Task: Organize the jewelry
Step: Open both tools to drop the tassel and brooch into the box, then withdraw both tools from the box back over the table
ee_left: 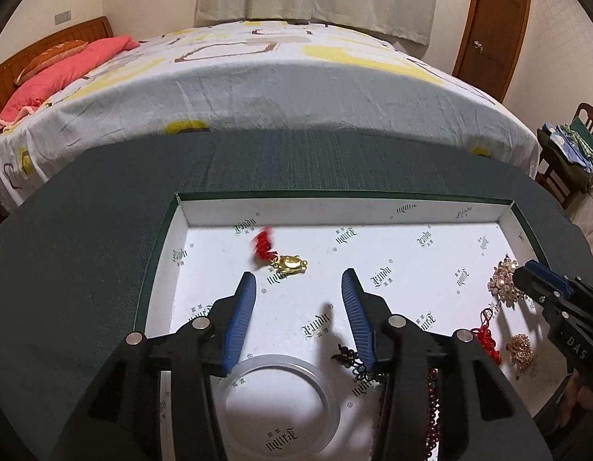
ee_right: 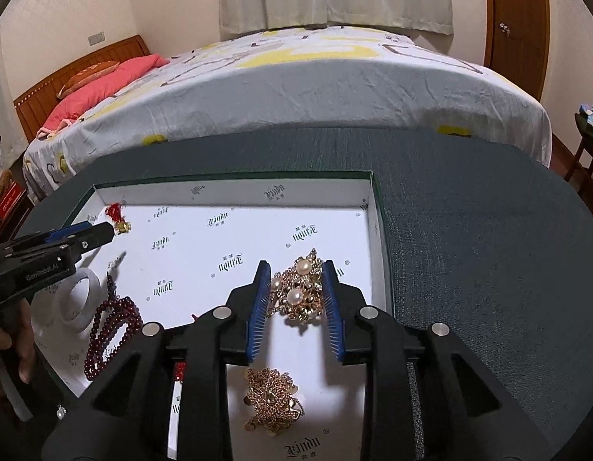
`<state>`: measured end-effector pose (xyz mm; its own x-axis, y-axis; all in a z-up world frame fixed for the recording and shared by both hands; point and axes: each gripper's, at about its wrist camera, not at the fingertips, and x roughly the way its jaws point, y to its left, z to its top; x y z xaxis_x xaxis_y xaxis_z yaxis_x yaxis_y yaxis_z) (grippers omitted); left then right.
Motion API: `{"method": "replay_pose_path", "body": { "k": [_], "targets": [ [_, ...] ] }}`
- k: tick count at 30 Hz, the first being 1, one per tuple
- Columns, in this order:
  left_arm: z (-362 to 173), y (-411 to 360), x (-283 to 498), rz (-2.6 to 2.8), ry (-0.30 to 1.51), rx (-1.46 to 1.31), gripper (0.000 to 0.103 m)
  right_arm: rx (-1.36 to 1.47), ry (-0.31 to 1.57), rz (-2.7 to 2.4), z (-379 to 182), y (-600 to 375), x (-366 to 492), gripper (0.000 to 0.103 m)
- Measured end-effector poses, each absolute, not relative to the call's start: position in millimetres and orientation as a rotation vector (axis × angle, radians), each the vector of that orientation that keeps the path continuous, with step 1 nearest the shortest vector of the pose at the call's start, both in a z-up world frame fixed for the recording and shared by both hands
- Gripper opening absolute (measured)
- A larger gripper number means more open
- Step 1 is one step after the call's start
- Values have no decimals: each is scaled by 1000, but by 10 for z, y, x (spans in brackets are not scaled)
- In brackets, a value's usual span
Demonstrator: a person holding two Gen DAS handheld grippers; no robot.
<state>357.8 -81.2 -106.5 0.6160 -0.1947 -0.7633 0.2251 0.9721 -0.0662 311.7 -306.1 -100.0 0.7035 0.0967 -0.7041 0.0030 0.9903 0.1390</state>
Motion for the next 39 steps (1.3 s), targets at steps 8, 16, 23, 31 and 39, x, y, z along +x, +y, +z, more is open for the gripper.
{"method": "replay_pose_path", "body": {
  "k": [8,16,23,31,39],
  "targets": [
    [-886,-752,3402,-229,803,13,47,123,691,42,-736,-3062,2923,27],
    [-540,-675,2952,-224,692,-4,47,115,590,48,-376,-2988,2533,27],
    [-425,-630,2481,-219,644,-3,47,109,573,74,-304,-2866,2102,27],
    [-548,-562,2005,-175,632,40,47,98,612,99,-512,-2699,1627,27],
    [-773,-435,1673,-145,667,21,47,99,676,96,-818,-2690,1309,27]
  ]
}}
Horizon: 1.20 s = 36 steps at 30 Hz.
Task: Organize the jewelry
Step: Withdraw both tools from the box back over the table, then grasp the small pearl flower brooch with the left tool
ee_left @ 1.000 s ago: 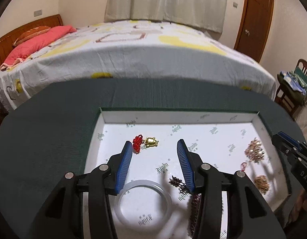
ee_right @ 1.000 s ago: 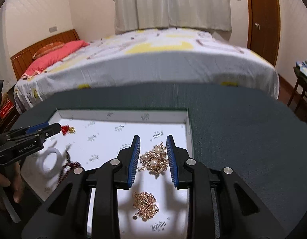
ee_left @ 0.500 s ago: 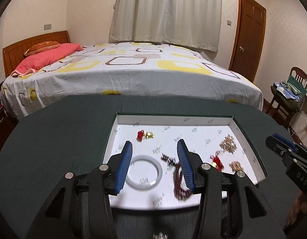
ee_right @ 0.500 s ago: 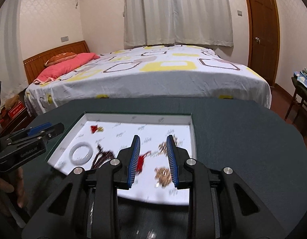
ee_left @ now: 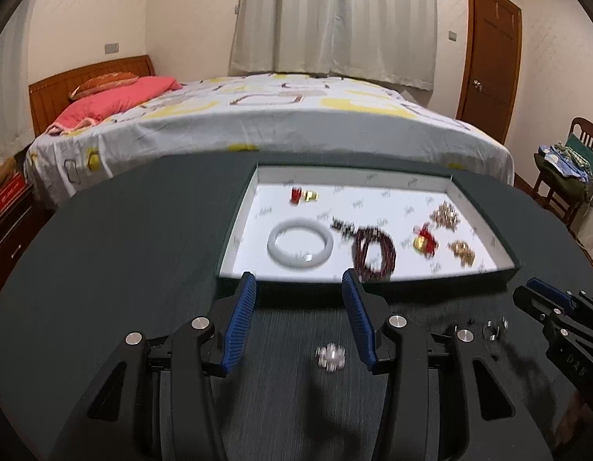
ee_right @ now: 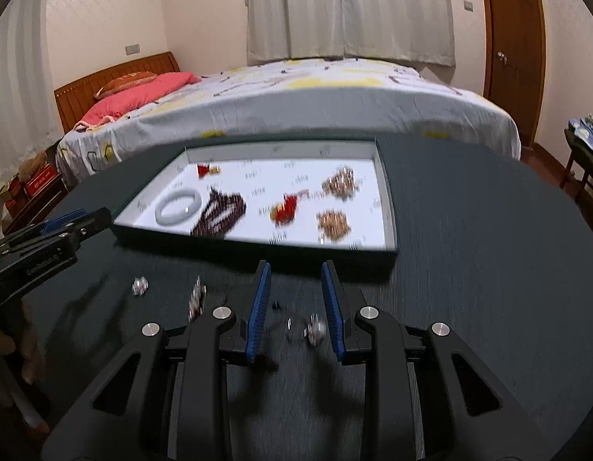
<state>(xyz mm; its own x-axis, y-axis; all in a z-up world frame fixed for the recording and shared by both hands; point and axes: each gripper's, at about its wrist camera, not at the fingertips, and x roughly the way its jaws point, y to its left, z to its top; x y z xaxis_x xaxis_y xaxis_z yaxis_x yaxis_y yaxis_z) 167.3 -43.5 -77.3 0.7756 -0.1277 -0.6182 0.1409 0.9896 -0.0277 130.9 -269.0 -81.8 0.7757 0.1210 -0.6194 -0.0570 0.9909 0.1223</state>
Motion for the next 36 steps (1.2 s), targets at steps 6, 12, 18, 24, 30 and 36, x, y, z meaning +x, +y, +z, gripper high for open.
{"method": "replay_pose_path", "body": {
  "k": [6,12,18,24,30,36],
  "targets": [
    [-950,-425,1579,-147,710,14,47,95,708,91,-947,-2699,1216,27],
    [-1070,-467,1571,-154,742,31,47,101,728,89,-996,-2714,1239,27],
    [-1188,-455,1609,-158,793,18,47,104,734,96,-1004,-2712,1250,27],
    [-1201,-516,1618,-185,809,29,47,114,740,100,-1009,-2724,1256,27],
    [-1250,-557,1683,-197,847,33,45,122,744,103,-1016,-2729,1260,27],
    [-1294,-592,1716,-211,879,42,36,131,751,107,-1032,-2747,1272,27]
  ]
}}
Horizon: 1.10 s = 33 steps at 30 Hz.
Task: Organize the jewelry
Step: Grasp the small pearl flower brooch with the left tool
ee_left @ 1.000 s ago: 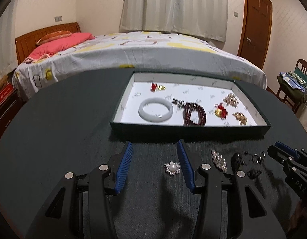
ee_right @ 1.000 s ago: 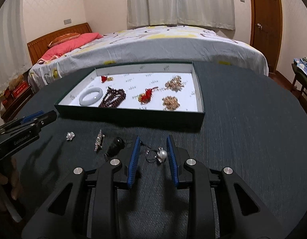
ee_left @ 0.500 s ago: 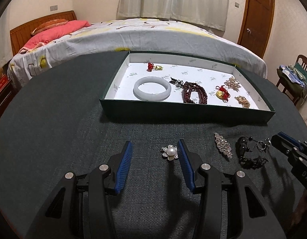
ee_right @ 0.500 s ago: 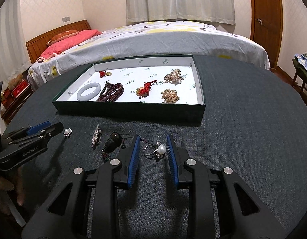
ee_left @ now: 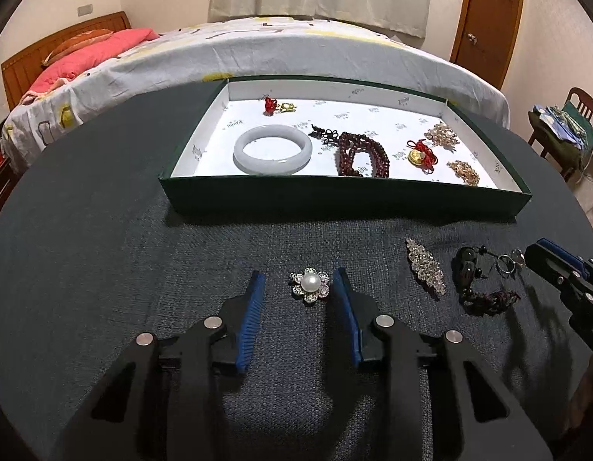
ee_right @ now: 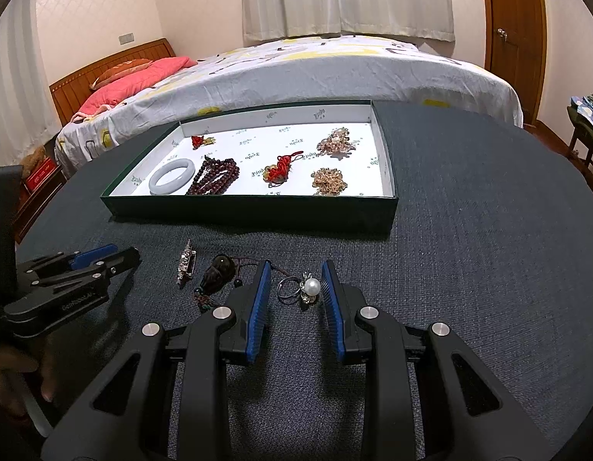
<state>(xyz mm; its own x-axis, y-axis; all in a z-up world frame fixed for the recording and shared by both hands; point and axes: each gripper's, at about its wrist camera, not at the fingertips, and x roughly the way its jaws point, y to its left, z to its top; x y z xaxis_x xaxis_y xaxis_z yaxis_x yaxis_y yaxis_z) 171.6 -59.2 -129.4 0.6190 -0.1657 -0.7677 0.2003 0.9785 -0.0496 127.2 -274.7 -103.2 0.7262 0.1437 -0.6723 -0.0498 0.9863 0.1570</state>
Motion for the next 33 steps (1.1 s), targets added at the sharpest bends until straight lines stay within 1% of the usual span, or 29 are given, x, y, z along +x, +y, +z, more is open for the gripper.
{"method": "replay_pose_path", "body": {
  "k": [2,3,4,20,33],
  "targets": [
    [-1292,-593,1713,-211,878,44,30,133,753,108,-1034,-2747,1278,27],
    [-1292,-596,1714,-213,877,45,23,134,755,109,-1035,-2749,1281,27],
    [-1291,-597,1712,-214,877,49,20,134,756,109,-1035,-2746,1285,27],
    [-1111,-430,1642,-187,818,31,20,124,806,119,-1099,-2707,1368,27],
    [-1135,-361,1644,-176,824,16,20,127,838,96,-1142,-2783,1423,27]
  ]
}}
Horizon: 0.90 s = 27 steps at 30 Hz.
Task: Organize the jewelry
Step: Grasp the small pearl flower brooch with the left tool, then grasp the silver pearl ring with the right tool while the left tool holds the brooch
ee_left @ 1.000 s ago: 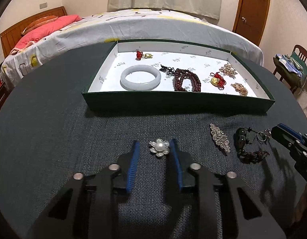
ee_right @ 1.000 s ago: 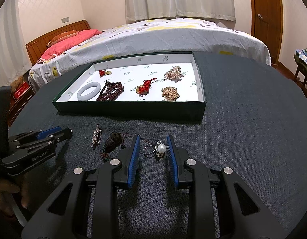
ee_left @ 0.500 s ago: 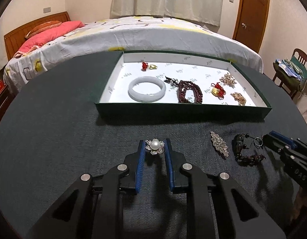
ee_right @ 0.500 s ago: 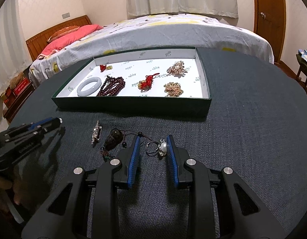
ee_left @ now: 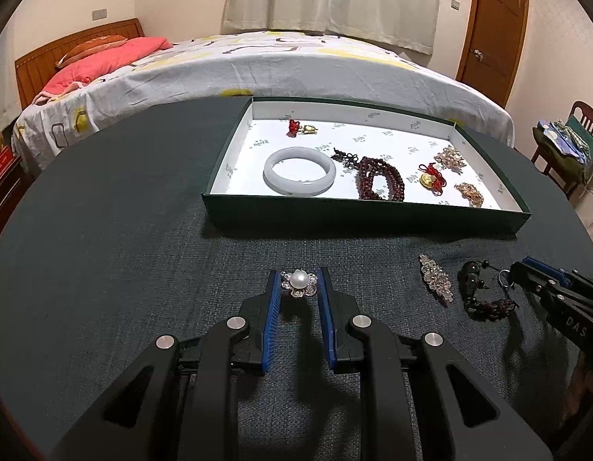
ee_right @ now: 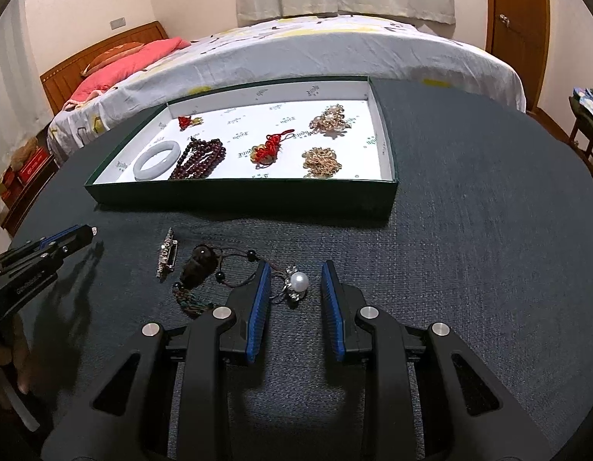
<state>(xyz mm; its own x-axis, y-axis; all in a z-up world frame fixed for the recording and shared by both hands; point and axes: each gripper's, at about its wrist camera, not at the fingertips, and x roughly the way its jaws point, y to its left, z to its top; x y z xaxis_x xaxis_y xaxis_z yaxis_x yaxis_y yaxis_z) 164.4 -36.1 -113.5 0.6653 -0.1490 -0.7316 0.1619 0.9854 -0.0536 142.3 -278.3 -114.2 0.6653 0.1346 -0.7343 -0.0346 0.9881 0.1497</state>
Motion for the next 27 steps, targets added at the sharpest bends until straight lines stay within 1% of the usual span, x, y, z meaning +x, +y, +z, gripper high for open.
{"method": "replay_pose_path", "body": {
  "k": [8,27],
  "targets": [
    [-1160,-362,1653,-174,833,12,20,110,874,128,-1184,-2710,1461,27],
    [-1162,-364,1661,-181,841,10,20,131,877,137,-1190,-2746,1420,27]
  ]
}}
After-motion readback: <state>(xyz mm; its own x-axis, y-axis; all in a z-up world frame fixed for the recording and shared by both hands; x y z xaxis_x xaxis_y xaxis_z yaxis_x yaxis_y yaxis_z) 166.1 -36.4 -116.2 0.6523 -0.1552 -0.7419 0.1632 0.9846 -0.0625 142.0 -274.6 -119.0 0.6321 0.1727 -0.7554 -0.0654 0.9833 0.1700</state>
